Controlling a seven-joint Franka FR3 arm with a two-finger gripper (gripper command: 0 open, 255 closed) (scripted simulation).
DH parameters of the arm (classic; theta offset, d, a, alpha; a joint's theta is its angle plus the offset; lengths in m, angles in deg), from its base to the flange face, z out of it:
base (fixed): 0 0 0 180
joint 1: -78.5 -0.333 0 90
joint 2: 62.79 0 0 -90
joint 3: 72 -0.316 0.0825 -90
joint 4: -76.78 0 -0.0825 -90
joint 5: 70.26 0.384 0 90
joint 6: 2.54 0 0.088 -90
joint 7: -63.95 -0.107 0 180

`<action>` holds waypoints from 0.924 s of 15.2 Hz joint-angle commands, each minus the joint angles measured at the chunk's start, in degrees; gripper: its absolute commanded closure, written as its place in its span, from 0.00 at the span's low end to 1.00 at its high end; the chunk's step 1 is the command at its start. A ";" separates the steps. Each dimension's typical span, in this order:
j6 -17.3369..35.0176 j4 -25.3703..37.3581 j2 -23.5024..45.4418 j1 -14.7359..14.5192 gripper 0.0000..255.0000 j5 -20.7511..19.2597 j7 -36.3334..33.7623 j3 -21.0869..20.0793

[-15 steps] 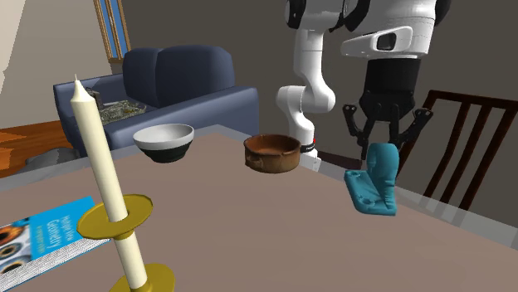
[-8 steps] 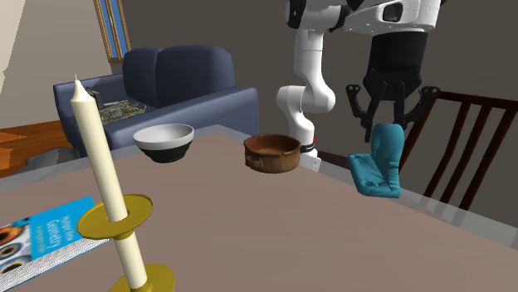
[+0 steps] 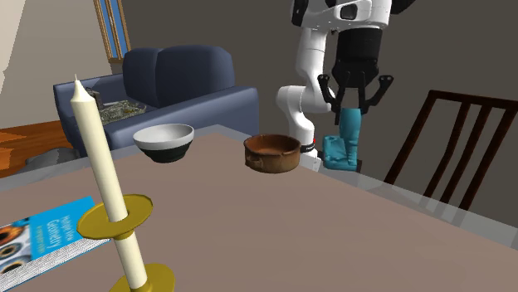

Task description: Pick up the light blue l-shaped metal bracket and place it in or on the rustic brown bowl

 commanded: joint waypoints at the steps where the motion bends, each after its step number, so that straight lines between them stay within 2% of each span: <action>1: -0.46 -3.94 -4.52 0.22 1.00 1.59 2.93 1.93; 7: -2.76 -13.83 -16.42 0.32 1.00 3.42 10.19 7.90; 14: -7.36 -22.48 -29.00 1.28 1.00 1.82 17.86 15.31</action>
